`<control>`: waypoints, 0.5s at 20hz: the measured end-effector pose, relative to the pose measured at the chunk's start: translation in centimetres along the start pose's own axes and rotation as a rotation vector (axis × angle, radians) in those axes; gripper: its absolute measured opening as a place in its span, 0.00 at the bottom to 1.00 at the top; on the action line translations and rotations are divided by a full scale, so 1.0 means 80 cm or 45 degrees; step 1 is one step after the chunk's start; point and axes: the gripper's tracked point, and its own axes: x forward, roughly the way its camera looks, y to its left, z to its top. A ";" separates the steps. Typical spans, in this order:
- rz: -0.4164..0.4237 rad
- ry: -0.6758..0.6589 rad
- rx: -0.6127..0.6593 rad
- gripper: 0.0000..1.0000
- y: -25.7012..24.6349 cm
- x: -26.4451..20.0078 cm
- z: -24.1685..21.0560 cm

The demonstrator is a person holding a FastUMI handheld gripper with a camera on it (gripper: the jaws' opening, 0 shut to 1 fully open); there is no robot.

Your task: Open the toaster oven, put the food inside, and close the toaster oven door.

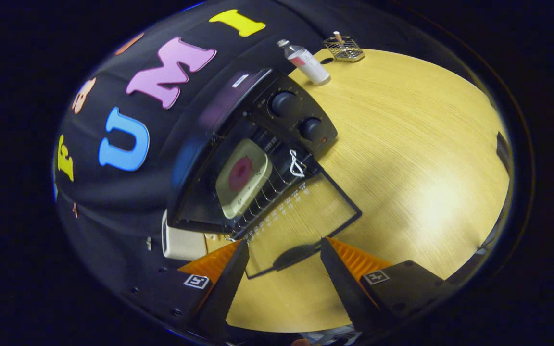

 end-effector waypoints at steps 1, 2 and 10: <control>-0.037 0.029 -0.104 0.98 -0.010 -0.002 -0.012; -0.069 0.057 -0.211 0.98 -0.018 -0.004 -0.023; -0.258 0.181 -0.743 0.99 -0.062 0.026 -0.068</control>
